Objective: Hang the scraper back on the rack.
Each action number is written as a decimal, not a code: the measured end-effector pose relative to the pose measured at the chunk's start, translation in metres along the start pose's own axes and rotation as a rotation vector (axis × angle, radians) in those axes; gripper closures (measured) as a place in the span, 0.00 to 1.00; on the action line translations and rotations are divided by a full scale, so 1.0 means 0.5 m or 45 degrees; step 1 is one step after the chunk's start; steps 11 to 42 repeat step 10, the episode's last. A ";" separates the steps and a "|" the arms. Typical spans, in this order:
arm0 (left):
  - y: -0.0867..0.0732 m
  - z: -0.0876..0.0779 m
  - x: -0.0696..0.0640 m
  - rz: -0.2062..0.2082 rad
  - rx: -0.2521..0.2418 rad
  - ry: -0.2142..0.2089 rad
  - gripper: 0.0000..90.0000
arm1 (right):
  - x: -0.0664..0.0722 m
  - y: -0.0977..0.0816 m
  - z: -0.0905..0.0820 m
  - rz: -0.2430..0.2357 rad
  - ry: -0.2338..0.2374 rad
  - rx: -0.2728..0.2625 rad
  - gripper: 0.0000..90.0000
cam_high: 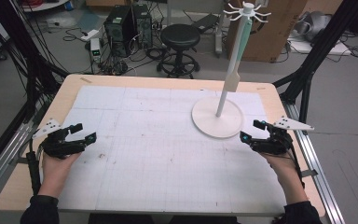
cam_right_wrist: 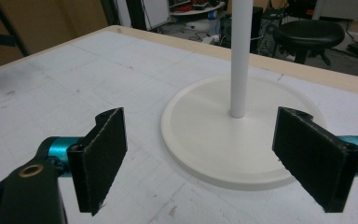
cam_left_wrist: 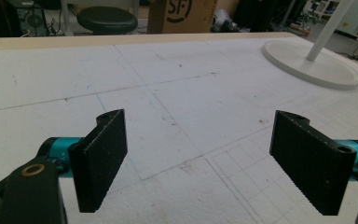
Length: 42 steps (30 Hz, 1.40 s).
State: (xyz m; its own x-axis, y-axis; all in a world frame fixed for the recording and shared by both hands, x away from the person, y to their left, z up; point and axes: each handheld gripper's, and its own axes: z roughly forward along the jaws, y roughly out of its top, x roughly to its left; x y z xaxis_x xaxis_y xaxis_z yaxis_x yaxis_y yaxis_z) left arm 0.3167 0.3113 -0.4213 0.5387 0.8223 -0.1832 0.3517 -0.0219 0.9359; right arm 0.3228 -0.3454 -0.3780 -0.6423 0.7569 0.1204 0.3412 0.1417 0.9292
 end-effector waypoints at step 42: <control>0.000 0.000 -0.001 0.000 0.000 0.000 0.22 | -0.001 -0.005 0.007 -0.008 0.013 0.017 0.18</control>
